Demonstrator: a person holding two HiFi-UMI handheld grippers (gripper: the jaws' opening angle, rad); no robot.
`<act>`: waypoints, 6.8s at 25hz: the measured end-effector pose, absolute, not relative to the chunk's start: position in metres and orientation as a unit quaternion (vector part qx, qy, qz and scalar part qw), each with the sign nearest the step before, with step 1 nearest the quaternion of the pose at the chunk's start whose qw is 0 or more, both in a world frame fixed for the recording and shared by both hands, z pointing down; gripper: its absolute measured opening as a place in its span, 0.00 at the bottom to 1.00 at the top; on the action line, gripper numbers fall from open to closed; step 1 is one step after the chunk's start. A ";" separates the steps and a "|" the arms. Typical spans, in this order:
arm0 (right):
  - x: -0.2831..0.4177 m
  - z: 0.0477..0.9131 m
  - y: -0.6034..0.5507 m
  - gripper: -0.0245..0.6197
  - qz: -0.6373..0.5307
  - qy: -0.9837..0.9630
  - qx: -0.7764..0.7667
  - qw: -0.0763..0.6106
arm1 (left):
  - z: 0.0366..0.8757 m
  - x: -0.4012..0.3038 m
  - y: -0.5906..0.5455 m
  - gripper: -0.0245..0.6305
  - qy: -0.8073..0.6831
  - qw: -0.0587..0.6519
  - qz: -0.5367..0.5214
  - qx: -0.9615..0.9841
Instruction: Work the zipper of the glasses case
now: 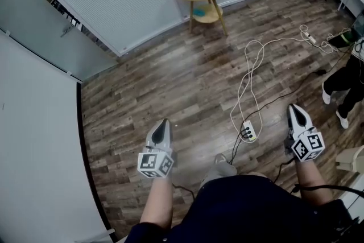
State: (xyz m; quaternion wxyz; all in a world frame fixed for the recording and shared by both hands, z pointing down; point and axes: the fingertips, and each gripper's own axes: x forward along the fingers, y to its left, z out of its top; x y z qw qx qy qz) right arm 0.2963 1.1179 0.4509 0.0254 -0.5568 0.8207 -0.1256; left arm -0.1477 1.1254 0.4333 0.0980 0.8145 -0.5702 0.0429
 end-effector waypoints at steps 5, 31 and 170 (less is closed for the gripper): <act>0.279 0.434 1.091 0.05 -0.118 0.812 -0.571 0.046 | 0.426 -0.160 1.081 0.04 -0.538 0.094 0.035 0.837; 0.270 0.454 0.771 0.05 -0.141 0.828 -0.539 0.057 | 0.415 -0.166 0.798 0.04 -0.578 0.087 0.028 0.811; 0.031 0.779 -0.267 0.80 -0.223 0.852 -0.354 -0.316 | 0.563 -0.163 -0.295 0.04 -0.482 0.140 0.194 0.843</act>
